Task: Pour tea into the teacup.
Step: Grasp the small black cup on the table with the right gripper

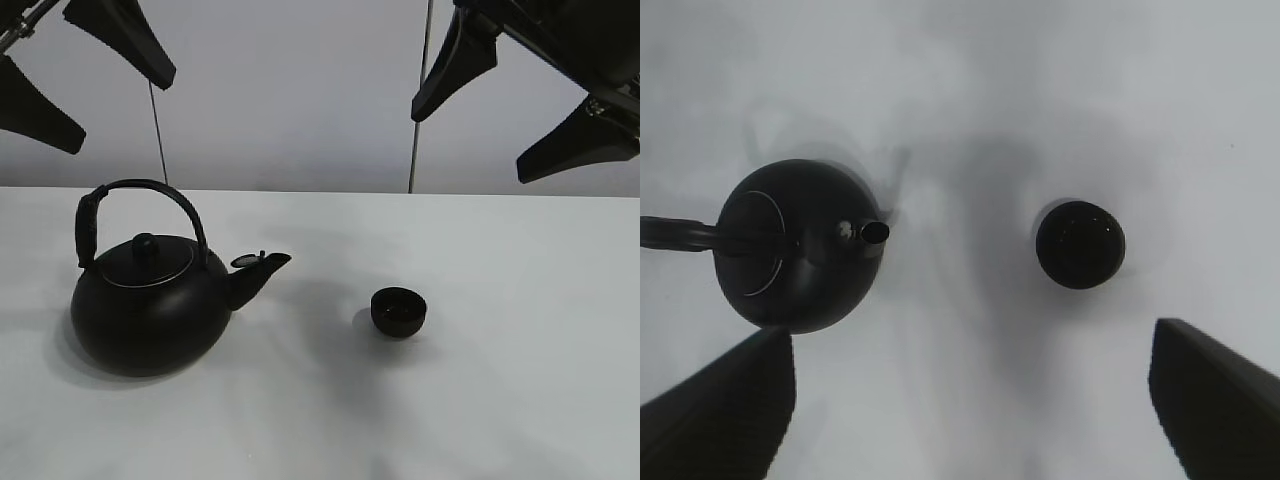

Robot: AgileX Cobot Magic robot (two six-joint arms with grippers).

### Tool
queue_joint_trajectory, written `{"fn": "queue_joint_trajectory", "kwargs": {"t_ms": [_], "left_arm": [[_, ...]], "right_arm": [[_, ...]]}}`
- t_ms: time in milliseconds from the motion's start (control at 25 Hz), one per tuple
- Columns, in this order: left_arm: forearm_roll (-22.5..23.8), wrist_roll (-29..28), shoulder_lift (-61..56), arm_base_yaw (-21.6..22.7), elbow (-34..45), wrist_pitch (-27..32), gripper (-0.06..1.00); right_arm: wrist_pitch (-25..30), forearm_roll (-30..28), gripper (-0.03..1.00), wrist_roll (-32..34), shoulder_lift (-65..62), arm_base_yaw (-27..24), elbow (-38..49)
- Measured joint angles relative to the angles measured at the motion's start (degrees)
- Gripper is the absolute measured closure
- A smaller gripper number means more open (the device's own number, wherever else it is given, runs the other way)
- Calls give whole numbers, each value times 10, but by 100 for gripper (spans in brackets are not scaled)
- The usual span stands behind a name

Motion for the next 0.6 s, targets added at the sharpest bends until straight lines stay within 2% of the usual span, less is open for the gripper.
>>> {"fn": "queue_joint_trajectory", "kwargs": {"t_ms": [280,520,600], "left_arm": [[0,1,0,0,0,-1,28],[0,1,0,0,0,-1,28],[0,1,0,0,0,-1,28]], "right_arm": [[1,-12,31,-4,0,0,0],[13,-155,31,11,39,0,-2],[10,-176,31,14,75,0,-2]]}}
